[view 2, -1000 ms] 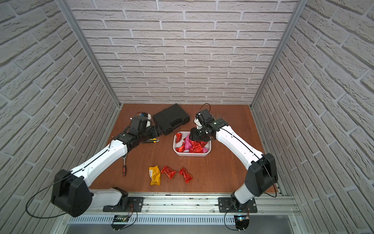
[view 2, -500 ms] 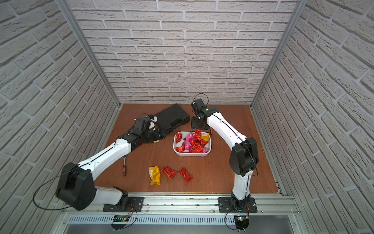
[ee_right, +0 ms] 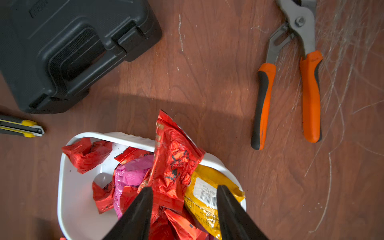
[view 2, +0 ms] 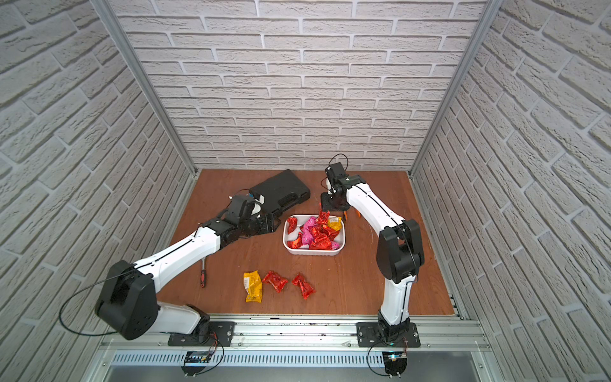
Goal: Take the tea bags out of the storage box
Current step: Pick up the tea bag from the storage box.
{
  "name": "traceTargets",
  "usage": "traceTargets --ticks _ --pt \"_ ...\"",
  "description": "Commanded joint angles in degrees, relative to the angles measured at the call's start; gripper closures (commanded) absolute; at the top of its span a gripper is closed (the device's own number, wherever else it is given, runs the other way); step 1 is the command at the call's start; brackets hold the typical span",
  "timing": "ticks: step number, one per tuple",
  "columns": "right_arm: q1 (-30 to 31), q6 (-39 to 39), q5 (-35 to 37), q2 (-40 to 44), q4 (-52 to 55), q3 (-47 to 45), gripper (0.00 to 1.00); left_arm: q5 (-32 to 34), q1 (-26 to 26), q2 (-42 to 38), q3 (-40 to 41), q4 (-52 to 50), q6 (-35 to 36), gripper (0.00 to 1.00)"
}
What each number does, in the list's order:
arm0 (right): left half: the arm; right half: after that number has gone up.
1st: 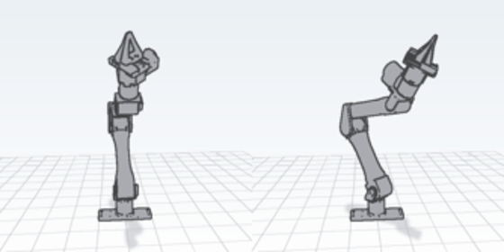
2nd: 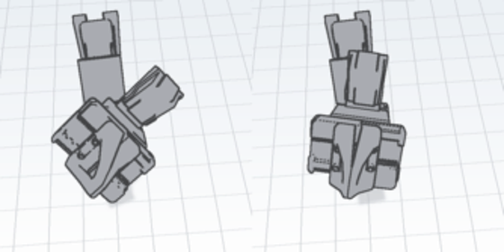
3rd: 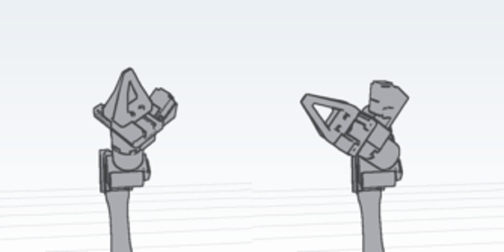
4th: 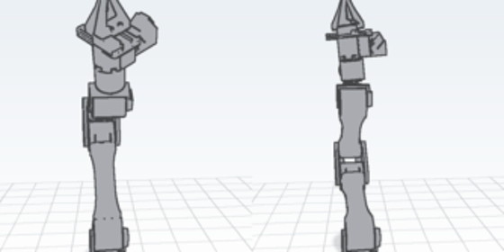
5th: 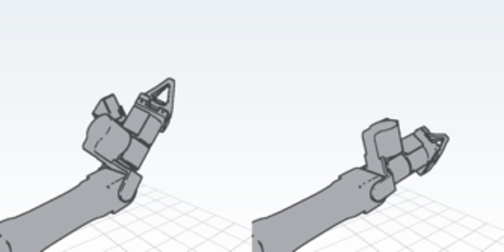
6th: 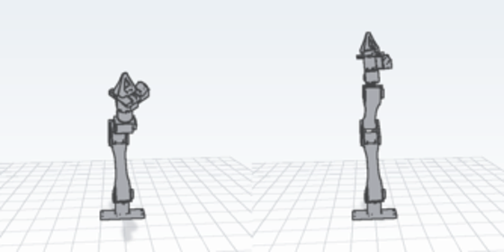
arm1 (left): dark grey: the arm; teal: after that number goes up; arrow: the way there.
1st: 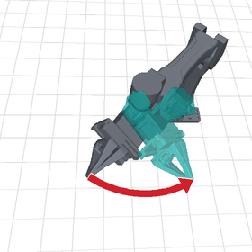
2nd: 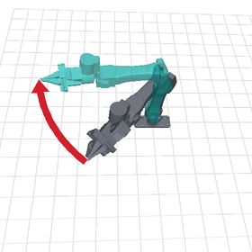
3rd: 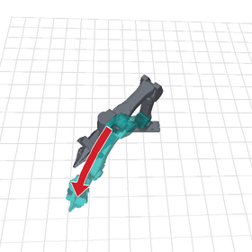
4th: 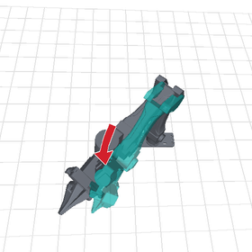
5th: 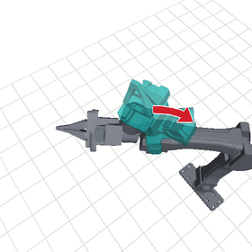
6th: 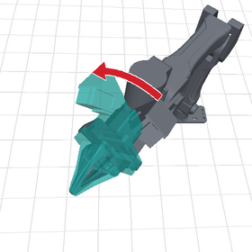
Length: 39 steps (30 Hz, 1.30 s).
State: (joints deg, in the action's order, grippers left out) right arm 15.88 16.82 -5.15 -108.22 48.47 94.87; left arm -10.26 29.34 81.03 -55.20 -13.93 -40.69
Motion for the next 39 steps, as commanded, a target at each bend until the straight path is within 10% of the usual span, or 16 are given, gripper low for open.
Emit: traceTargets --ticks 1,18,31,39 --pt "-2.3 -5.2 -9.5 1.6 -5.9 -2.7 0.49 0.6 0.5 1.1 0.0 0.9 -2.4 0.33" --pt "-4.0 -11.3 -12.9 -6.6 -7.9 -0.3 0.53 0.6 3.1 6.4 -0.2 0.7 -7.1 0.46" --pt "-4.0 -14.1 -16.2 -4.6 -8.8 -1.4 0.96 1.9 4.9 11.2 -1.1 2.2 -9.4 0.56" --pt "-4.0 -13.2 -17.2 0.0 -10.0 -2.9 0.98 1.9 6.2 13.7 -2.8 3.1 -9.7 0.61"
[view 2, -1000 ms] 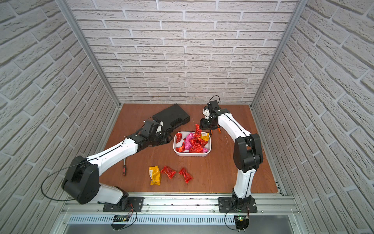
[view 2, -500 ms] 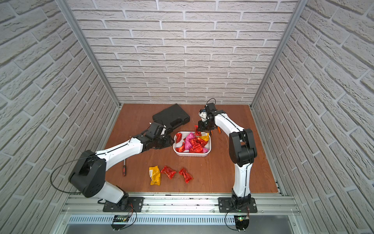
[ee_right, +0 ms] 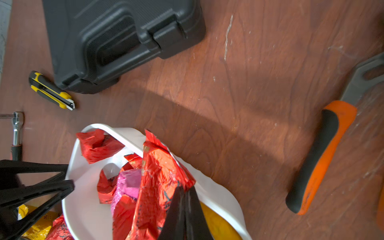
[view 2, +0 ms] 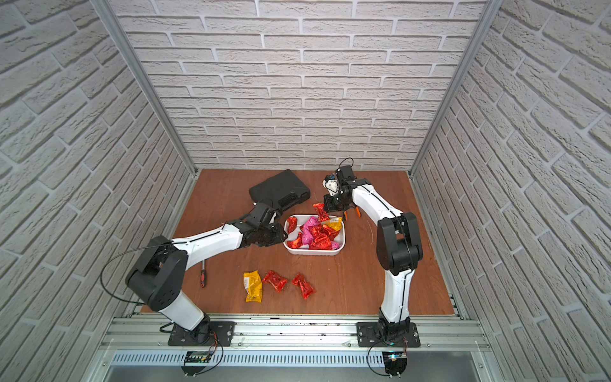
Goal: Take the tea bags out of the storage box
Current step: Pick up the tea bag from the storage box, then move the storage box to the center of the board.
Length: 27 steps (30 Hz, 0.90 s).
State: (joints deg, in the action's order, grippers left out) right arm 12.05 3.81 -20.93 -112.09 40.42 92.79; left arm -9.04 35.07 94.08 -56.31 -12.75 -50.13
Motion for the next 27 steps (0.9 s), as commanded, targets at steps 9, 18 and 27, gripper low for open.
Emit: traceTargets --ticks 9,18,27 --pt "-0.2 2.8 -2.1 10.2 -2.7 -5.2 0.98 2.7 1.6 1.7 -2.5 1.9 -1.1 0.75" --pt "-0.2 7.3 -1.7 22.7 -1.6 -15.3 0.98 6.7 3.2 4.8 -5.8 1.3 -2.4 0.89" --pt "-0.1 9.6 -1.5 36.9 3.6 -25.9 0.98 10.4 3.4 9.0 -11.2 -0.7 -2.7 0.92"
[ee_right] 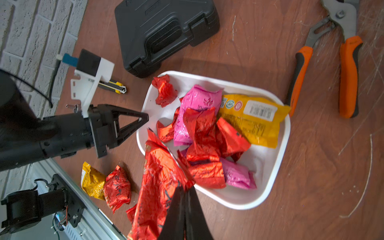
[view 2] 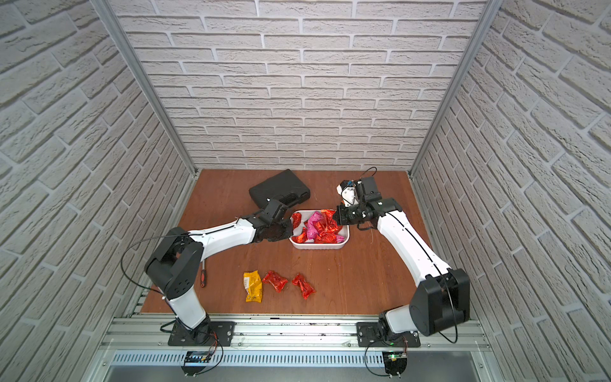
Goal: Take the tea bags out of the storage box
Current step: Move the storage box to the center of the board.
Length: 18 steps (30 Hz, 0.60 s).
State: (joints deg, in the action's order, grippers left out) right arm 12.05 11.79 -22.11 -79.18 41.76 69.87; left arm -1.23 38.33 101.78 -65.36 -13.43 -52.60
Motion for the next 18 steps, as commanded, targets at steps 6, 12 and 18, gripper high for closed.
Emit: traceTargets --ticks 6,12,18 --pt "4.7 7.0 0.9 14.1 1.4 -15.0 0.98 2.6 0.4 3.8 -5.0 -0.2 0.2 0.88" --pt "12.9 12.5 6.3 19.8 -1.6 -25.2 0.98 4.0 1.3 2.7 -5.2 -0.8 1.2 0.75" --pt "19.8 16.9 10.7 18.8 -10.5 -32.5 0.98 7.1 2.4 -1.8 -4.2 -1.9 3.3 0.62"
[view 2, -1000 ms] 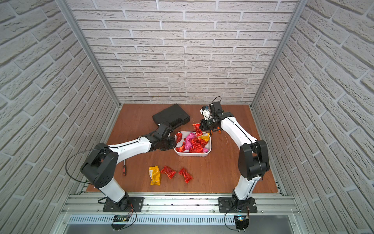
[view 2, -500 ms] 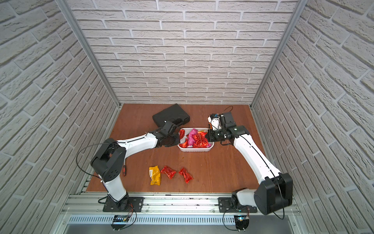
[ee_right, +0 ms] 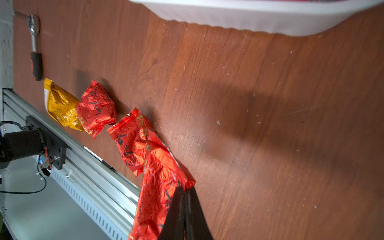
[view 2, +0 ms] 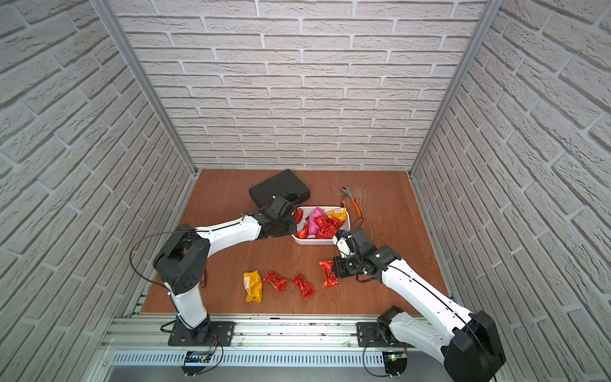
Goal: Take the tea bags out of the storage box
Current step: Move the storage box to the center of the board, then place the tea bag at the center of the board.
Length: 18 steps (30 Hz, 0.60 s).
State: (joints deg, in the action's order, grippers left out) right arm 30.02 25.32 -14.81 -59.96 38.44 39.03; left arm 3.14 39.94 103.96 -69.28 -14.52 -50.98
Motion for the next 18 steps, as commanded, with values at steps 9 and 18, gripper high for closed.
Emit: traceTargets --ticks 9,18 --pt "6.4 6.0 5.7 -8.6 -16.6 -5.4 0.98 8.6 2.2 -14.1 5.4 1.6 1.5 0.50" --pt "6.5 2.8 7.7 -9.0 -12.7 -5.5 0.90 8.4 2.2 -15.9 6.7 1.8 1.6 0.47"
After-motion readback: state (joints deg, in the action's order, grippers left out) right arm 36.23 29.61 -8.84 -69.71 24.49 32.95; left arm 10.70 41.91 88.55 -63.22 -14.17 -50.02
